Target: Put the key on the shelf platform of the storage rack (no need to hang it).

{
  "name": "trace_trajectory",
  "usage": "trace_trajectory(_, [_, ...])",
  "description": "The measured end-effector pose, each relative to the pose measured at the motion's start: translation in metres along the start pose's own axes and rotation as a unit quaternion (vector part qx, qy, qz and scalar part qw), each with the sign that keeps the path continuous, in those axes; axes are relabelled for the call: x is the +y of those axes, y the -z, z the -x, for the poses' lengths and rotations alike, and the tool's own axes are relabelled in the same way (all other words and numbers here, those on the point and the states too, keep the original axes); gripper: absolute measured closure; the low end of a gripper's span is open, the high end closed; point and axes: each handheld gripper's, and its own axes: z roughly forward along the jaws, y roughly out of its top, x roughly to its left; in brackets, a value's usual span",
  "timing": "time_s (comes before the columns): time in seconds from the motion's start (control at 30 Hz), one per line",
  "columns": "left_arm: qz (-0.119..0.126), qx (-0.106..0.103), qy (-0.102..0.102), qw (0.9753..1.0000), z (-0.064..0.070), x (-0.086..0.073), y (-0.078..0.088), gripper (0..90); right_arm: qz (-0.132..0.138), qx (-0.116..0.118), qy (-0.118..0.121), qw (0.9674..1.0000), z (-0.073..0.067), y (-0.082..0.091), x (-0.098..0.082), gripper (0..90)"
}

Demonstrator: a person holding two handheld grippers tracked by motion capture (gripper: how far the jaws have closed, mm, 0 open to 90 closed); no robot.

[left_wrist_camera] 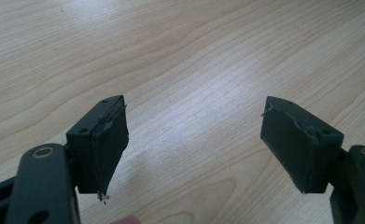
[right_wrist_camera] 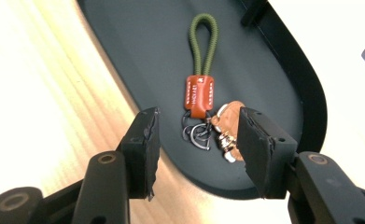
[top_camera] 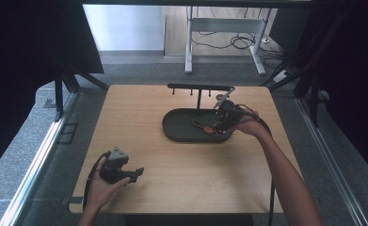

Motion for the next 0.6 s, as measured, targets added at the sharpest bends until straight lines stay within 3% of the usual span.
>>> trace_trajectory(0.3, [0.005,0.0,-0.009,0.9999,0.002,0.002,0.003,23.3,0.027,0.001,-0.011,0.9996,-0.014,0.019,-0.015,47.1])
trace_trajectory(0.6, [0.004,-0.002,-0.01,0.9999,0.005,0.002,0.002,23.3,0.066,-0.006,-0.039,0.997,-0.024,0.03,-0.042,45.9])
